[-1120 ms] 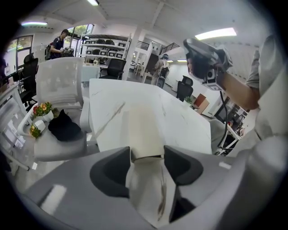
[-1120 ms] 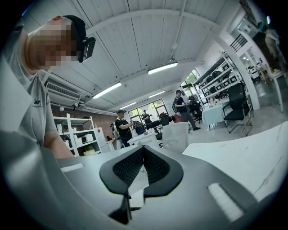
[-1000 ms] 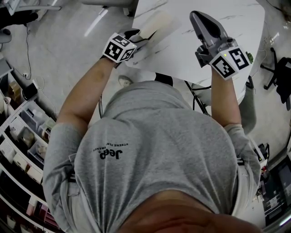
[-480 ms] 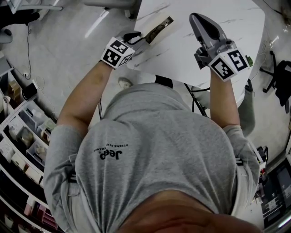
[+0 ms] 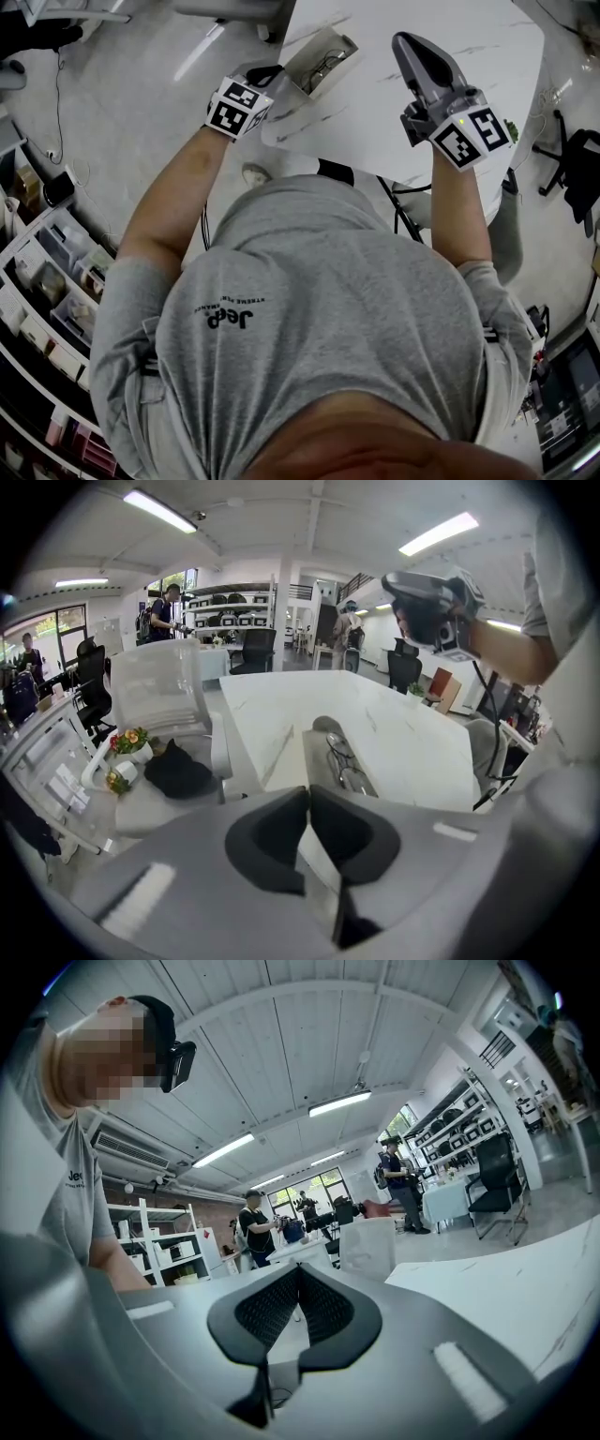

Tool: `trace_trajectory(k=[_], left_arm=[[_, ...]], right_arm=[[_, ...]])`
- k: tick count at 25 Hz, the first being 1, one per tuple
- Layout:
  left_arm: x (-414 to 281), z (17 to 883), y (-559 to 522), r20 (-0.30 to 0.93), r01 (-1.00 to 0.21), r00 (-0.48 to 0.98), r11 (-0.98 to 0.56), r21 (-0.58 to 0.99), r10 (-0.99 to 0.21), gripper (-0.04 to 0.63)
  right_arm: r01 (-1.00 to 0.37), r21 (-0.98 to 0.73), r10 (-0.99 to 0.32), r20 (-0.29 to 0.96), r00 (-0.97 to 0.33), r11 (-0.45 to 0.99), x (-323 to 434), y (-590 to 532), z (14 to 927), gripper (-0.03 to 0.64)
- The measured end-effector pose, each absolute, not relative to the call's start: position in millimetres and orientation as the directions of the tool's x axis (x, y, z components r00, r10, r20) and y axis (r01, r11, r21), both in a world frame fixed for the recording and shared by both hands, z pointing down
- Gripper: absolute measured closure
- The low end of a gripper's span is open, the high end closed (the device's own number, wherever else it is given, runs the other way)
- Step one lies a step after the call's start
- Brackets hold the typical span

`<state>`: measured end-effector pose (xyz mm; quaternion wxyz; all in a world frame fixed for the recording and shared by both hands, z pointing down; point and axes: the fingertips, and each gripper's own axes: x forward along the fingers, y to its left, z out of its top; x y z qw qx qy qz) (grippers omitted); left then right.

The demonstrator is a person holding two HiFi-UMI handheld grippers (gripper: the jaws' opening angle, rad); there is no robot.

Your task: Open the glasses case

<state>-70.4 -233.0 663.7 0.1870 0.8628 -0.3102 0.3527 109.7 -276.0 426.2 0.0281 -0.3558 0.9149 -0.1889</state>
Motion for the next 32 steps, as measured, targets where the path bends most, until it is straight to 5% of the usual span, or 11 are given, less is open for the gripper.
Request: trace_trajectory(k=[32], left_arm=[[-88, 653, -240, 0.68, -0.766, 0.582, -0.581, 0.275, -0.446, 0.519]], right_arm=[[-0.635, -0.348, -0.653, 0.083, -0.753, 0.689, 100, -273, 417, 0.612]])
